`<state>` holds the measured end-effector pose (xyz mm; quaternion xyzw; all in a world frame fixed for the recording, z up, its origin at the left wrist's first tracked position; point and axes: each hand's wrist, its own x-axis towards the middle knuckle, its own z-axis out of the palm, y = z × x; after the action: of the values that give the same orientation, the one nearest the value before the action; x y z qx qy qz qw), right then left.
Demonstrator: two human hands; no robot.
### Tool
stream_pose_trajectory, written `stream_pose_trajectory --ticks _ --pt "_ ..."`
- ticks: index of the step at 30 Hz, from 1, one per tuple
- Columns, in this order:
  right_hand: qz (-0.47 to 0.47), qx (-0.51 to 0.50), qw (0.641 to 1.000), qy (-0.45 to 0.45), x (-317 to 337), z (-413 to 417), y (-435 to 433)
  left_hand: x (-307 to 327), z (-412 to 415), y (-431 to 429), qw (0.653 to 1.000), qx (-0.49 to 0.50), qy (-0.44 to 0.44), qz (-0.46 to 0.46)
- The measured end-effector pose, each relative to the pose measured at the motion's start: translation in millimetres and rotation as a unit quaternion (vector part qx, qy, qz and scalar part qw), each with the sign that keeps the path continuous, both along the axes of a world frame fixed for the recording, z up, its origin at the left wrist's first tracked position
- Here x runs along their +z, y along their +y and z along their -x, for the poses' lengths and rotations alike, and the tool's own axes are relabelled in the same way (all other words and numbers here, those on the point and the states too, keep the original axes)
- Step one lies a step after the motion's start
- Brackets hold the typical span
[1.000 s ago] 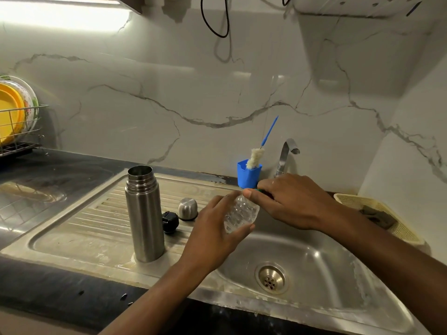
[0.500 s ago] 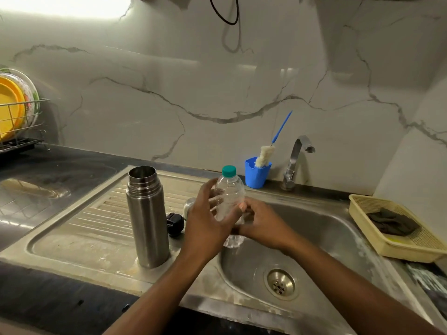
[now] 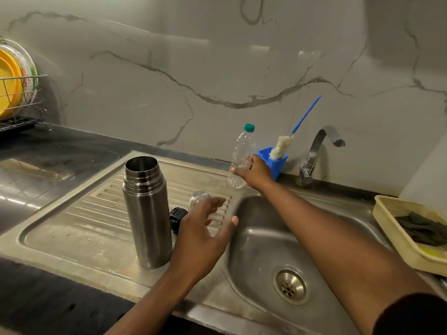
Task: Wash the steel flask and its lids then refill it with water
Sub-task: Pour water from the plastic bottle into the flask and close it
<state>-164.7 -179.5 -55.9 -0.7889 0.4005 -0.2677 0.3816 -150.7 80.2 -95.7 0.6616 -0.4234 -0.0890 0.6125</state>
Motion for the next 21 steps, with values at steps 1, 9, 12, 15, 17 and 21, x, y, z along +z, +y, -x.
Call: stream_pose_trajectory --ticks 1,9,12,15,17,21 --pt "-0.002 -0.003 1.0 0.007 -3 -4 -1 -1 0 0 1.0 0.002 -0.001 0.001" --pt "-0.013 0.002 1.0 0.019 -25 -12 -13 -7 1 6 1.0 -0.004 -0.012 -0.015" --pt "-0.021 0.015 0.999 0.019 -25 -6 -13 -3 3 10 1.0 -0.006 -0.016 -0.023" --pt "-0.012 -0.004 0.999 0.044 -19 5 -13 2 5 18 0.999 -0.006 -0.017 -0.026" --pt "0.013 -0.031 0.996 0.078 -11 15 -8 5 6 25 0.999 -0.002 -0.022 -0.029" --pt "0.158 0.052 0.979 0.118 13 36 36 7 12 44 0.999 0.008 -0.028 -0.026"
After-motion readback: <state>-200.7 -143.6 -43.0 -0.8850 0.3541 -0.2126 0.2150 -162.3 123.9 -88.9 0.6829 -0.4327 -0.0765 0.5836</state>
